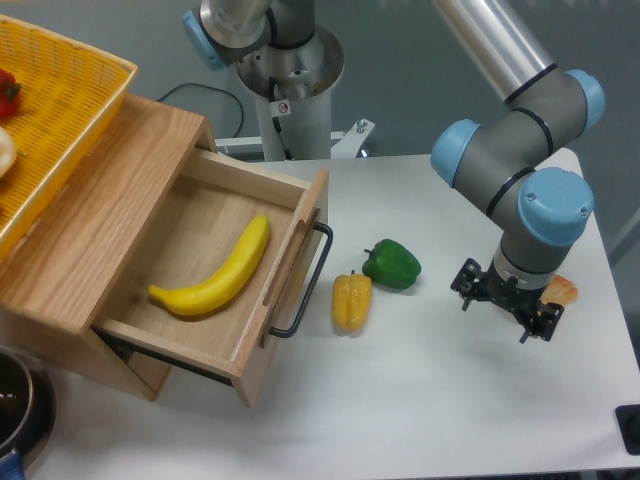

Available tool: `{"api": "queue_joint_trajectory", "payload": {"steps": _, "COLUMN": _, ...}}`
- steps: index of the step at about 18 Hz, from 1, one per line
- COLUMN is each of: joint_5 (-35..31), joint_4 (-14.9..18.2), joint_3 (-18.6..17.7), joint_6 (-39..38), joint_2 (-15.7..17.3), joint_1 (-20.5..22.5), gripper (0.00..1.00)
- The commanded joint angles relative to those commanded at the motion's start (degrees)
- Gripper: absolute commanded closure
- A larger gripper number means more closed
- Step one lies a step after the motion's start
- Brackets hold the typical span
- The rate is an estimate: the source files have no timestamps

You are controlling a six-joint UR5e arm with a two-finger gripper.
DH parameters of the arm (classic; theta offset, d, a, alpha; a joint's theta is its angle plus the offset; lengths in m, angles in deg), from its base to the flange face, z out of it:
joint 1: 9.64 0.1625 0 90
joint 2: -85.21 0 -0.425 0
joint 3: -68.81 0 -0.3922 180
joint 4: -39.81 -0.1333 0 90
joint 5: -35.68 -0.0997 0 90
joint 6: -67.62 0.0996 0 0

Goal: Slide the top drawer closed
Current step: 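Move the gripper from its start pose toward the open wooden drawer, then lower the gripper to the drawer front beside its black handle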

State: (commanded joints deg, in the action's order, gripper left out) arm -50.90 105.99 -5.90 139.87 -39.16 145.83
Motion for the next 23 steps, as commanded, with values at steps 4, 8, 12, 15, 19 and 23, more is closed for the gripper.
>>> {"api": "queue_joint_trajectory", "payload": {"steps": 4, "joint_5": 2.36, "joint_4": 2.63, "joint_3": 2.37, "joint_6": -3.06, "joint_2": -0.35, "joint_1": -0.79, "gripper": 0.00}}
{"api": "queue_joint_trajectory", "payload": {"steps": 8, "joint_5": 5.53, "joint_4": 2.99, "joint_3": 2.64, "joint_6": -5.61, "joint_2": 0.26, "joint_1": -0.62, "gripper": 0.00}}
{"api": "queue_joint_trajectory", "payload": {"steps": 12, "joint_5": 7.30, "joint_4": 3.95, "joint_3": 2.47, "joint_6": -16.23, "joint_2": 2.10, "joint_1": -2.45, "gripper": 0.00}}
{"api": "queue_joint_trajectory", "payload": {"steps": 15, "joint_5": 7.47, "joint_4": 6.85, "joint_3": 2.47, "joint_6": -21.26, "joint_2": 4.39, "joint_1": -5.53, "gripper": 0.00}}
{"api": "queue_joint_trajectory", "payload": {"steps": 19, "joint_5": 7.47, "joint_4": 10.80, "joint_3": 2.03, "joint_6": -23.12, "joint_2": 8.16, "joint_1": -8.17, "gripper": 0.00}}
{"api": "queue_joint_trajectory", "payload": {"steps": 23, "joint_5": 8.26, "joint_4": 13.10, "joint_3": 2.20, "joint_6": -23.47, "joint_2": 9.49, "joint_1": -9.14, "gripper": 0.22}}
